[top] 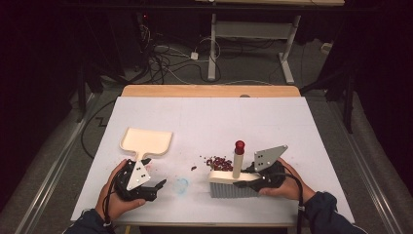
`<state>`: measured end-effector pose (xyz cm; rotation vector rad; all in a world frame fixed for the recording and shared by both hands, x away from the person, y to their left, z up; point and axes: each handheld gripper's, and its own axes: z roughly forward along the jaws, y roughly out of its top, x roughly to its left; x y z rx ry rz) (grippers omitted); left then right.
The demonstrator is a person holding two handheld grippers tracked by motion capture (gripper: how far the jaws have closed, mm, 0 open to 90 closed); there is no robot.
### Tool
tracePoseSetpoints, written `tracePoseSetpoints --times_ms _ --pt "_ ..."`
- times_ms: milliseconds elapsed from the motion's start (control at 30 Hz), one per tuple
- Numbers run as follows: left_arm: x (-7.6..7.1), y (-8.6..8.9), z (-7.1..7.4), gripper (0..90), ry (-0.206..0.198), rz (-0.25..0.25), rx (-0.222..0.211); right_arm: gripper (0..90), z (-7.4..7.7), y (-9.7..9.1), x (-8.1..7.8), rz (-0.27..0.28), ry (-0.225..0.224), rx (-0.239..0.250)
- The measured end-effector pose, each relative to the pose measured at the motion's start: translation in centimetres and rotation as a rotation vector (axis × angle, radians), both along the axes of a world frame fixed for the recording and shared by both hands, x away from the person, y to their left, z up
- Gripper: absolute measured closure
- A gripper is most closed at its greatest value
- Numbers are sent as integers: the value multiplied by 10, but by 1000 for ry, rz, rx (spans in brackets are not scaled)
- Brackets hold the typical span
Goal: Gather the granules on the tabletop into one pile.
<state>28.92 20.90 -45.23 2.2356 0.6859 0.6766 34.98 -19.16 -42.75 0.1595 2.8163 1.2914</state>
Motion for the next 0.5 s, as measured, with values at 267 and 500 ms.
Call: tracePoseSetpoints --times_ms 267,500 --pt "0 0 -1 171 6 -1 6 671 2 15 24 -19 -16 9" --pt "0 0 -1 171 7 -4 5 672 6 25 32 -62 -37 34"
